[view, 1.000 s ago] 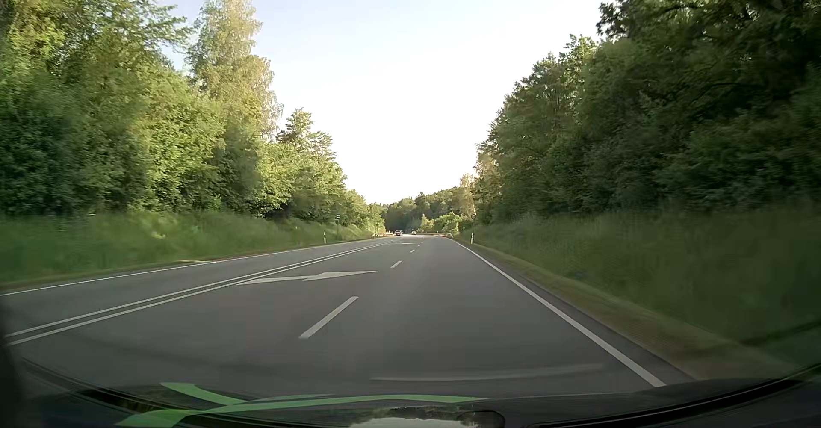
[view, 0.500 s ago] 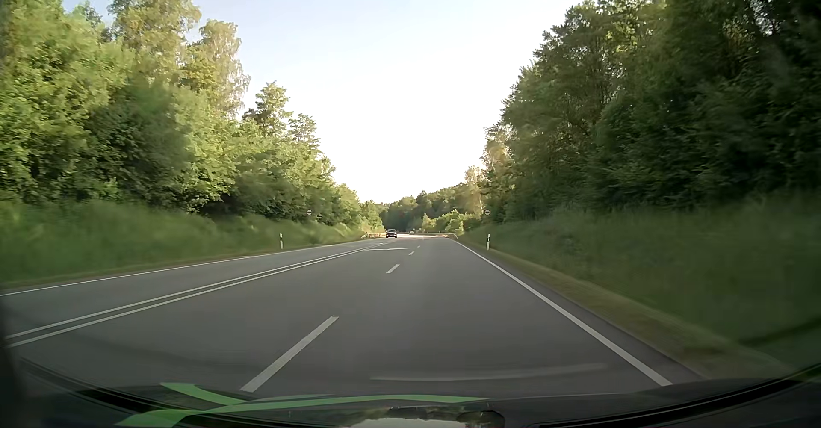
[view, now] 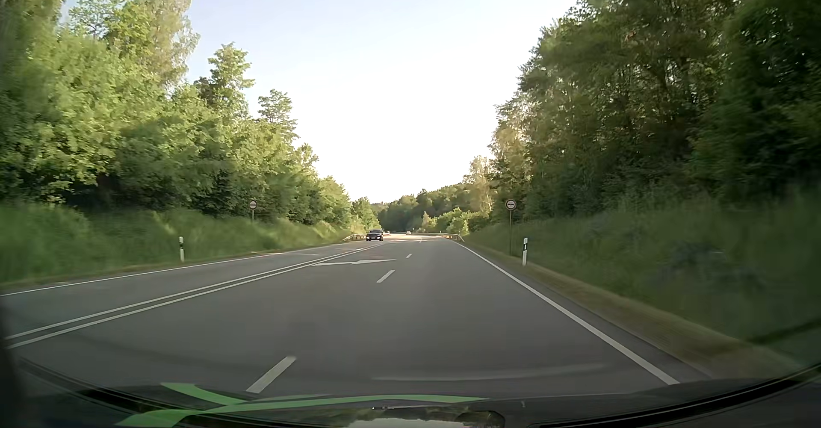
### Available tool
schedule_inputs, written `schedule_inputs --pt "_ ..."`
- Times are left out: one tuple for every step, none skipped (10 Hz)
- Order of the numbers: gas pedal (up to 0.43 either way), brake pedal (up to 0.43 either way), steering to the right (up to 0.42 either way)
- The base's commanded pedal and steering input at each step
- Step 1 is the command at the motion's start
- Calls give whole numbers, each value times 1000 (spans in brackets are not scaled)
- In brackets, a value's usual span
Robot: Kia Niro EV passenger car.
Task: Follow the waypoints while adhering to traffic rules and regulations
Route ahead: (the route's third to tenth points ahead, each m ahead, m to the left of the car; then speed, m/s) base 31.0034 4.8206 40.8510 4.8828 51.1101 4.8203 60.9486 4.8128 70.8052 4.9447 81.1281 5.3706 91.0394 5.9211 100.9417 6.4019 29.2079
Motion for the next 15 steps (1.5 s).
schedule_inputs --pt "311 0 -1" --pt "311 0 -1" --pt "339 0 -1" --pt "339 0 -1" --pt "339 0 -2" --pt "319 0 -2" --pt "280 0 -4" --pt "268 0 -7" --pt "268 0 -9" --pt "299 0 -8" --pt "350 0 -6" --pt "358 0 -3" --pt "378 0 -1" --pt "390 0 -2" --pt "398 0 -1"
